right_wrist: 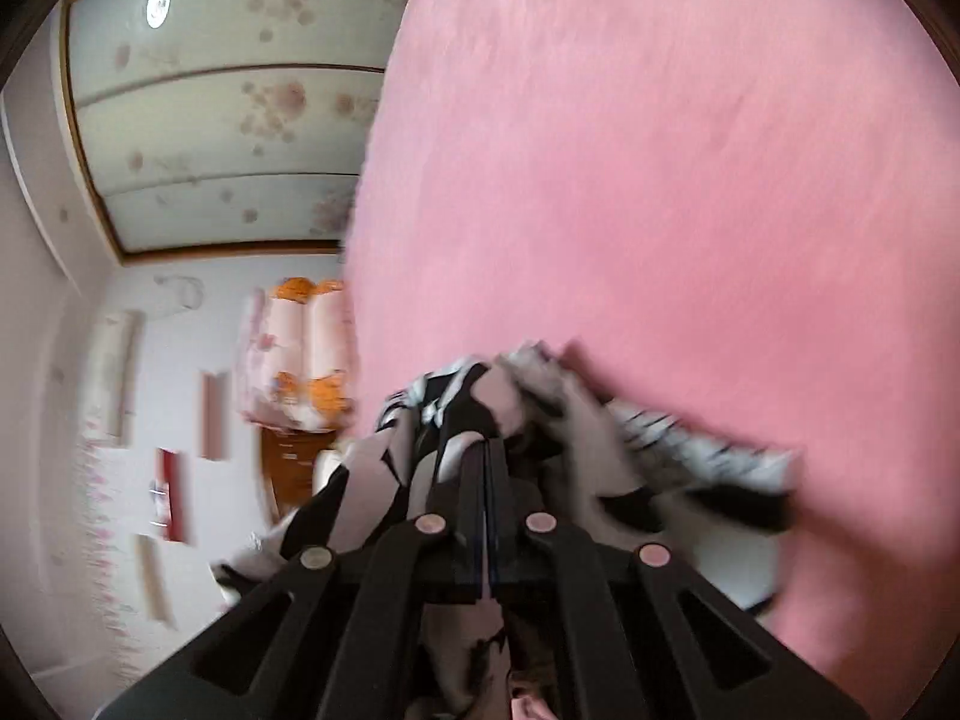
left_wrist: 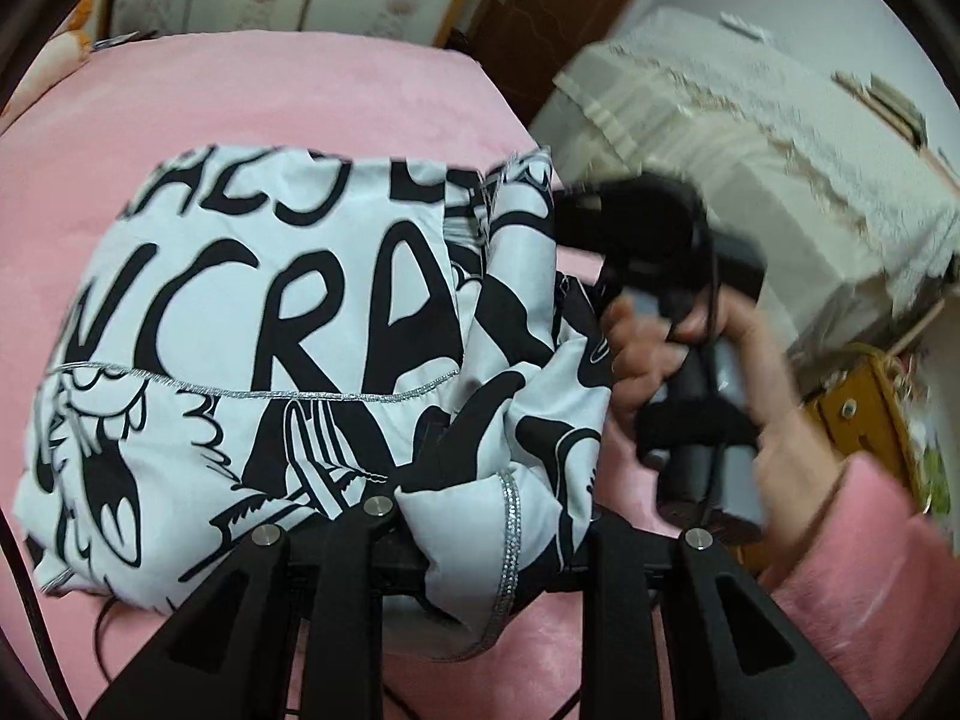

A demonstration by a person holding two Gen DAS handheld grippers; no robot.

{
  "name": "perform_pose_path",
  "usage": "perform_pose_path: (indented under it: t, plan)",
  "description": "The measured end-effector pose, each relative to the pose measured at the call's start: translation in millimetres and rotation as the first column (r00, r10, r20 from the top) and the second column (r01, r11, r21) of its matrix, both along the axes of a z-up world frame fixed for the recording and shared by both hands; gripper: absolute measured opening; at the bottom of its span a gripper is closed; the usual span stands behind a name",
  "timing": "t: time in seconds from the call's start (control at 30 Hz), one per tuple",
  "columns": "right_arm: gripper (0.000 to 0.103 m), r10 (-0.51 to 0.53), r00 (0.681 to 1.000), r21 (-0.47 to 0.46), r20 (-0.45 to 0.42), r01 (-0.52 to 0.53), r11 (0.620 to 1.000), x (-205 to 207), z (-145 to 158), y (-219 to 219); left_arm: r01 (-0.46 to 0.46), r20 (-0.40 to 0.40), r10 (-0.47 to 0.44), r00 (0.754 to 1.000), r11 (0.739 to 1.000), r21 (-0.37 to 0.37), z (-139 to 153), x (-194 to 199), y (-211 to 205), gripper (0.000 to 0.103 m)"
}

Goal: Fold large clothes

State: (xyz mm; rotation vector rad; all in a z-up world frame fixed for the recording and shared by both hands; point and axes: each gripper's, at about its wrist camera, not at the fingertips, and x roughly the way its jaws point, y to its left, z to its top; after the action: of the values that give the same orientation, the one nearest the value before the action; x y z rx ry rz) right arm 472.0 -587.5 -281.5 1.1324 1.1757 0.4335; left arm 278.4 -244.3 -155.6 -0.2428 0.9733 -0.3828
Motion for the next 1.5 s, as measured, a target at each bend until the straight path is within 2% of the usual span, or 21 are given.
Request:
perform_pose_path:
  t: [0.07,0.17,0.27,0.33,0.4,0.43,0.5,0.57,0.63,0.67,0.73,0.87,0.97,1.1,1.13,1.23,1.3,1.33,1.4,1.5]
  plan:
    - [0.0,0.013,1.0,-0.102,0.004,-0.012,0.995,-2.8,7.3,-9.8,0.028,-0.018,-0.027,0.999,0.999,0.044,-15.0,0.9,-14.8,0.021]
    - [0.004,-0.026,0.999,-0.171,0.03,0.031,0.985,-12.2,18.6,-25.8,0.054,-0.076,-0.045,0.996,0.992,0.11,-42.6,3.5,-32.8,0.021]
    - [0.003,-0.043,0.998,-0.246,0.04,0.052,0.968,-27.9,38.0,-46.1,0.092,-0.054,-0.083,0.995,0.976,0.198,-46.9,-1.9,-47.2,0.024]
    - [0.004,0.02,0.999,-0.307,0.043,-0.006,0.952,-37.7,51.9,-44.4,0.12,-0.041,-0.114,0.993,0.96,0.252,-38.3,-5.3,-56.1,0.028]
    - [0.004,0.081,0.996,-0.334,0.029,-0.066,0.94,-37.1,66.3,-30.9,0.157,-0.058,-0.147,0.987,0.952,0.264,-27.9,-10.0,-56.2,0.045]
    - [0.004,0.108,0.994,-0.333,0.022,-0.095,0.938,-39.3,70.2,-20.4,0.171,-0.079,-0.155,0.985,0.952,0.253,-22.8,-9.6,-57.4,0.05]
    - [0.009,0.141,0.99,-0.331,0.011,-0.13,0.935,-49.3,72.9,-1.3,0.161,-0.107,-0.139,0.985,0.959,0.233,-11.9,-10.8,-48.6,0.06]
    - [0.026,0.175,0.985,-0.314,0.0,-0.166,0.935,-49.1,75.8,8.8,0.13,-0.103,-0.11,0.989,0.967,0.218,1.6,-13.6,-35.3,0.066]
    - [0.038,0.204,0.979,-0.326,-0.02,-0.199,0.924,-59.7,77.0,21.1,0.098,-0.081,-0.082,0.993,0.97,0.224,18.9,-20.3,-18.1,0.069]
    - [0.041,0.224,0.974,-0.337,-0.029,-0.221,0.915,-65.2,78.1,28.9,0.087,-0.077,-0.07,0.995,0.969,0.233,27.0,-21.1,-5.8,0.071]
    - [0.042,0.255,0.966,-0.347,-0.042,-0.254,0.903,-72.8,79.3,49.5,0.064,-0.085,-0.044,0.995,0.966,0.249,36.5,-16.8,11.3,0.075]
    - [0.043,0.298,0.949,-0.381,-0.099,-0.313,0.87,-97.6,76.1,74.0,0.013,-0.175,0.034,0.984,0.965,0.262,42.3,-5.6,58.9,0.075]
    - [0.047,0.295,0.948,-0.497,-0.119,-0.314,0.809,-114.1,78.1,90.3,-0.027,-0.221,0.089,0.971,0.963,0.269,41.4,1.7,93.8,0.075]
    - [0.048,0.308,0.929,-0.593,-0.204,-0.367,0.716,-122.6,69.1,117.0,-0.106,-0.274,0.18,0.945,0.959,0.262,23.1,17.7,138.2,0.075]
    - [0.049,0.305,0.928,-0.598,-0.214,-0.371,0.711,-124.8,67.2,121.5,-0.121,-0.29,0.197,0.937,0.958,0.258,17.6,21.5,150.0,0.075]
    - [0.048,0.281,0.936,-0.611,-0.214,-0.353,0.709,-128.7,59.1,125.9,-0.133,-0.34,0.216,0.915,0.959,0.251,0.3,28.8,171.7,0.075]
    - [0.035,0.279,0.941,-0.623,-0.192,-0.337,0.706,-130.9,56.5,126.1,-0.141,-0.389,0.234,0.891,0.958,0.252,-15.0,32.7,183.3,0.073]
    - [0.024,0.286,0.943,-0.622,-0.17,-0.328,0.711,-132.7,57.8,125.6,-0.151,-0.405,0.239,0.882,0.96,0.237,-20.4,33.4,187.7,0.073]
    - [0.019,0.265,0.958,-0.621,-0.112,-0.276,0.734,-140.2,67.9,120.3,-0.174,-0.437,0.25,0.864,0.963,0.207,-27.3,31.4,195.5,0.071]
    - [0.016,0.209,0.977,-0.65,-0.04,-0.184,0.737,-153.4,79.9,117.7,-0.199,-0.458,0.245,0.854,0.969,0.148,-36.8,28.3,202.4,0.069]
